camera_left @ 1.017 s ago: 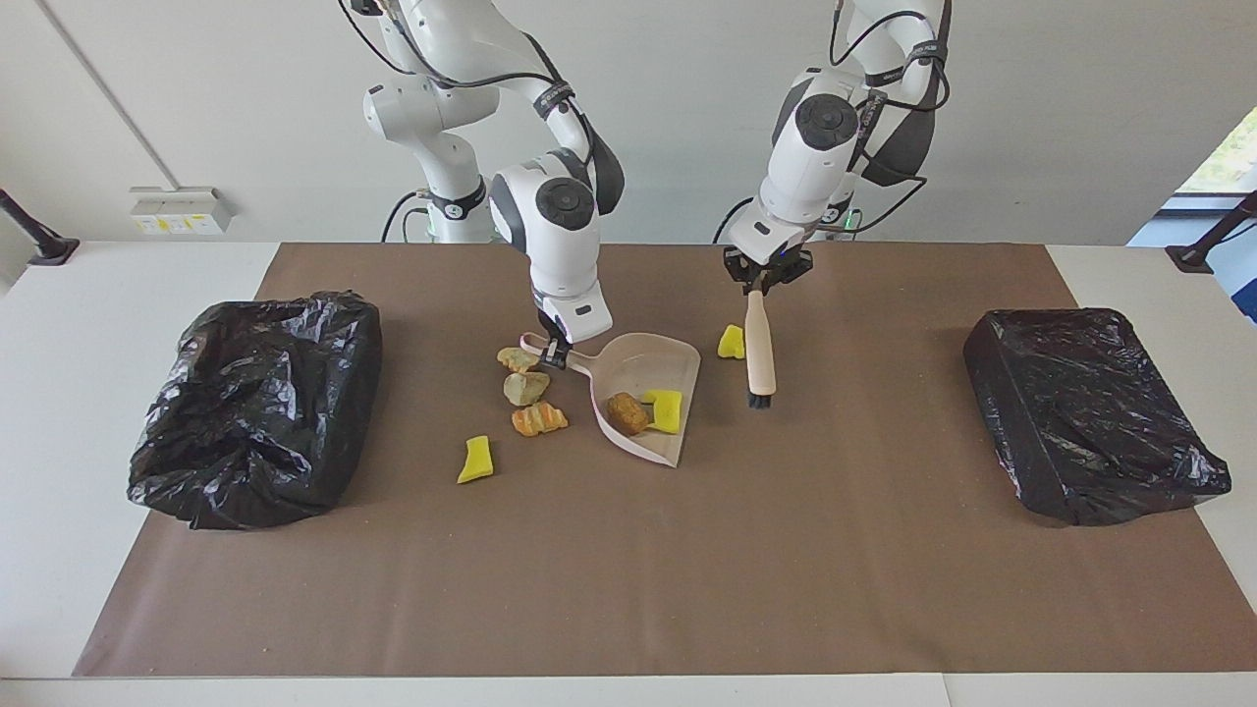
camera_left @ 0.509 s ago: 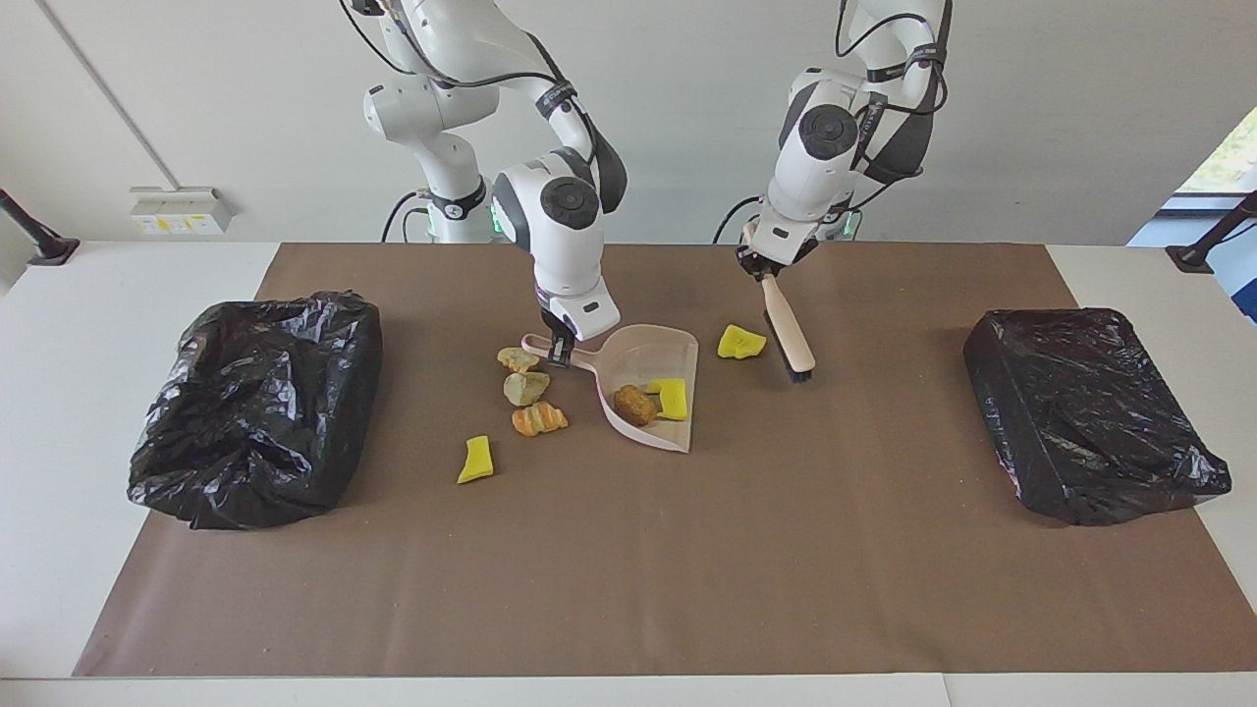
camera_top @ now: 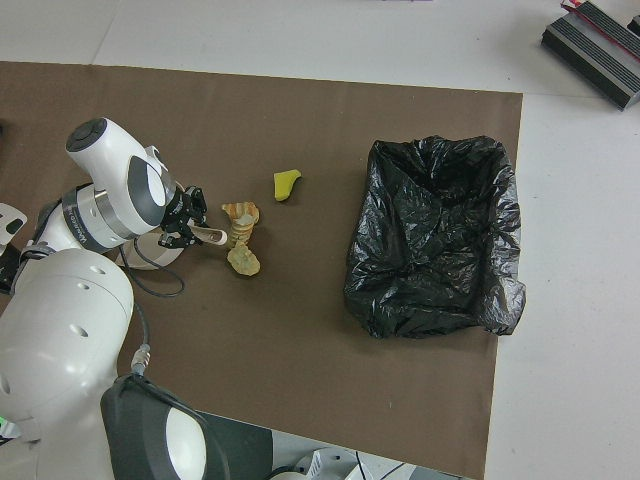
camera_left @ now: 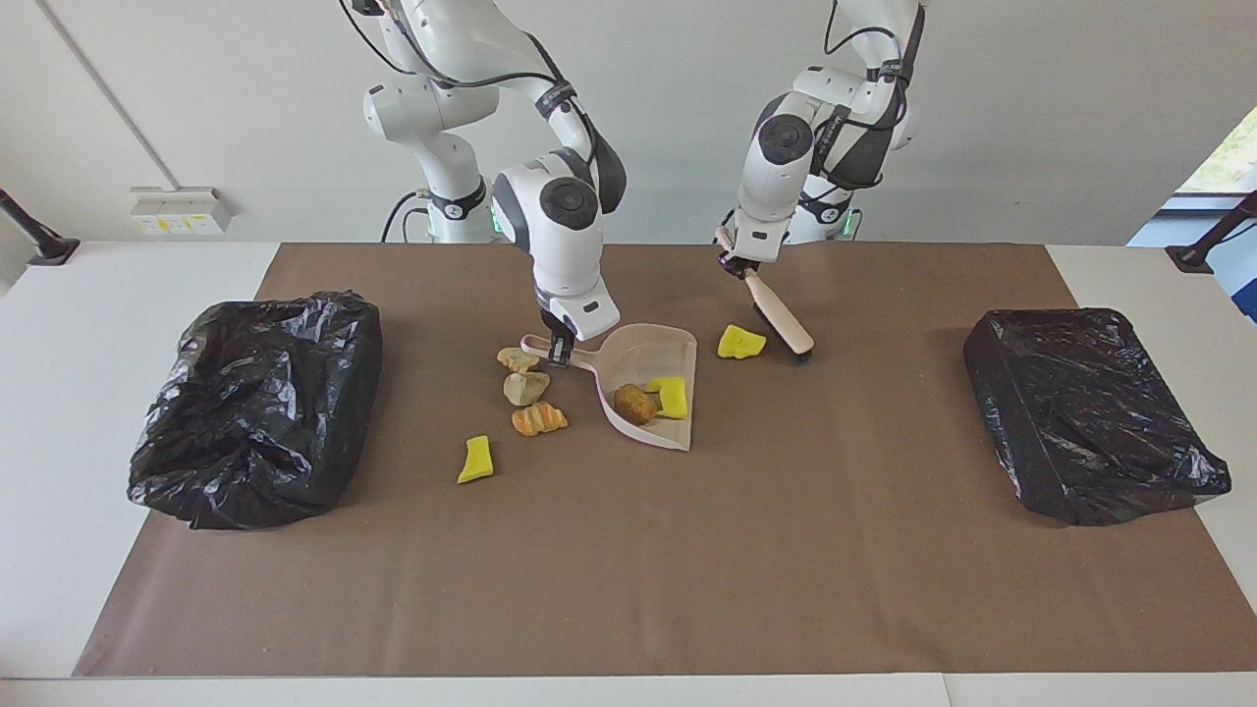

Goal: Sweep and dump trash in bin
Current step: 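Sweep the yellow sponges and scrap into the dustpan with the left gripper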

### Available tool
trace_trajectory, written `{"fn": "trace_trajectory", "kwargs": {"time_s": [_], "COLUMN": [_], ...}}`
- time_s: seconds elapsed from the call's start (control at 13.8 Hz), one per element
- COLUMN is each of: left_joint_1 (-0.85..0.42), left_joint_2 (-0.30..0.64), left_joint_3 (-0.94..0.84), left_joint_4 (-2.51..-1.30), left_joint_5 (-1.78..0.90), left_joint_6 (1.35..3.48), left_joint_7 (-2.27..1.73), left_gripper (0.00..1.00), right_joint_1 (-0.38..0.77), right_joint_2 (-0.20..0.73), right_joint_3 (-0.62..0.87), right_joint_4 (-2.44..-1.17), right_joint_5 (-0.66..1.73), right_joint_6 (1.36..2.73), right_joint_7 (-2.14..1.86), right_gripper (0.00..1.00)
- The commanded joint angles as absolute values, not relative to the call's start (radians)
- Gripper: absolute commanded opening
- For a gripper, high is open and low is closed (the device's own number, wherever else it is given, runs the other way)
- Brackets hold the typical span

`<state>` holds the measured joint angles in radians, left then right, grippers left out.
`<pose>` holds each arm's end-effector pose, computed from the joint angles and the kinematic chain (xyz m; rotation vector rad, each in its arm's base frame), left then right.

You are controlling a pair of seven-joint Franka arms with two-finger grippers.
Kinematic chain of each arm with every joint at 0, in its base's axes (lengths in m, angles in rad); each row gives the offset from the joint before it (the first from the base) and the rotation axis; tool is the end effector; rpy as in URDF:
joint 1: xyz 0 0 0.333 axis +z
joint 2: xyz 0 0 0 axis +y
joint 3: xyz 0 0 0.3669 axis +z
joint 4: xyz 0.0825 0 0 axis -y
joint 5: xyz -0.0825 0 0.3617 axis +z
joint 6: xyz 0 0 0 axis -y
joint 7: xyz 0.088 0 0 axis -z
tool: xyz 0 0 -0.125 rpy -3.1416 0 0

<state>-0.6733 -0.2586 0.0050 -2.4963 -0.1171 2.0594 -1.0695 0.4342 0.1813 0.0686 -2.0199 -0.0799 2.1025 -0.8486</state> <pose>0.2979 -0.2454 0.4116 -2.9736 -0.7044 0.2928 0.4968 0.2658 0.3997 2.3766 1.9912 -0.1643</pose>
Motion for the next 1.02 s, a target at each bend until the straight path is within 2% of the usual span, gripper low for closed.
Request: {"fn": "trace_trajectory", "kwargs": {"time_s": [0.0,0.15,0.36,0.94], "left_joint_1": [-0.693,-0.695,-0.695,-0.782], "left_joint_2": [-0.215,-0.102,-0.054,-0.040], "left_joint_3": [0.015,0.014,0.012,0.008], "left_joint_4": [-2.491,-2.429,-2.369,-2.332], "left_joint_5": [-0.163,-0.166,-0.166,-0.164], "left_joint_6": [2.205,2.272,2.325,2.358], "left_joint_7": [-1.078,-1.080,-1.057,-0.743], "left_gripper": [0.00,0.00,0.00,0.00], "right_joint_1": [0.425,0.423,0.423,0.422], "right_joint_2": [0.179,0.181,0.179,0.179], "right_joint_3": [0.072,0.072,0.072,0.072], "right_joint_4": [-2.033,-2.033,-2.034,-2.034], "right_joint_5": [-0.061,-0.061,-0.061,-0.061], "right_joint_6": [2.118,2.118,2.118,2.118], "right_joint_7": [-0.893,-0.893,-0.893,-0.900], "right_gripper": [0.00,0.00,0.00,0.00]}}
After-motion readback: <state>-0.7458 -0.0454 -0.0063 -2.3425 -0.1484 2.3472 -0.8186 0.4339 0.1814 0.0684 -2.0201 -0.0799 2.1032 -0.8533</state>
